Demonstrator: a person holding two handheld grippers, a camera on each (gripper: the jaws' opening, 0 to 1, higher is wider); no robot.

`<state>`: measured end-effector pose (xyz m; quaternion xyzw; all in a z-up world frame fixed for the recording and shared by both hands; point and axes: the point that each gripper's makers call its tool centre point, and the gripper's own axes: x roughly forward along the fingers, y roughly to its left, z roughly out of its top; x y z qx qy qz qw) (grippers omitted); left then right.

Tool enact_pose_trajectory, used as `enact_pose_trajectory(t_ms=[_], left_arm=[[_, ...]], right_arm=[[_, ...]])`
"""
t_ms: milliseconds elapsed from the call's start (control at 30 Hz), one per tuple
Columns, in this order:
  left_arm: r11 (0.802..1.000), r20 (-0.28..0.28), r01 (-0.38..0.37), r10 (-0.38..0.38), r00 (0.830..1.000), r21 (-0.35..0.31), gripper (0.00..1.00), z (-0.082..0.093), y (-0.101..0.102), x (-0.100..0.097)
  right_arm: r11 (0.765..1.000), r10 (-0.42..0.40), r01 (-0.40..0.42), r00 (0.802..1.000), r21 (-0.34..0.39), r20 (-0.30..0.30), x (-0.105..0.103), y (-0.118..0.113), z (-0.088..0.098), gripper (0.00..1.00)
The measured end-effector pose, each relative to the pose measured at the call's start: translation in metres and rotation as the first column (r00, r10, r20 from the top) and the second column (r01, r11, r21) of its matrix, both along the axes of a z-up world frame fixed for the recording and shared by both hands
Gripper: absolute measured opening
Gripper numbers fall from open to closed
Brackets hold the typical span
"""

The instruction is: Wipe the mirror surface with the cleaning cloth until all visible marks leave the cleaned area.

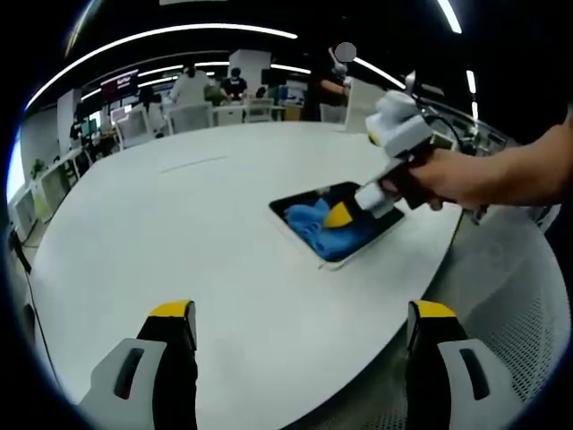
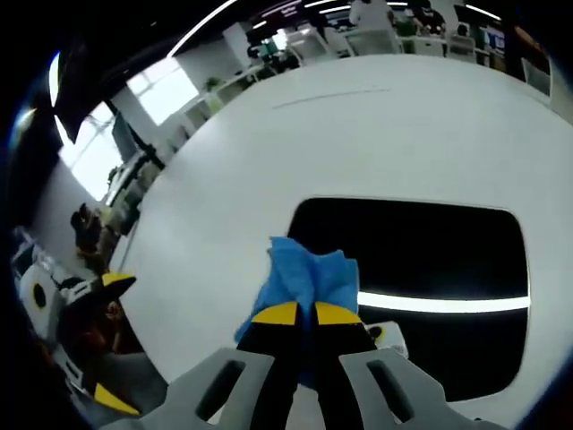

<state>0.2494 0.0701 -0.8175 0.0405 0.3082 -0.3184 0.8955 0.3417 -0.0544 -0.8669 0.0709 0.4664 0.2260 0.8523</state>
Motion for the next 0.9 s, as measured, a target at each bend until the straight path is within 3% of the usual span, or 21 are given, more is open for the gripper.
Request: enact_pose_trajectory(t_ms=[900], left_arm=[[1.000,0.002,0.001,-0.001,1.000,0.003,0.97,0.000,0.000,0.000]], right_arm=[[0.999,0.034,-0.034,0.999,0.021,-0.001,-0.001,0.019,0.000,0.00]])
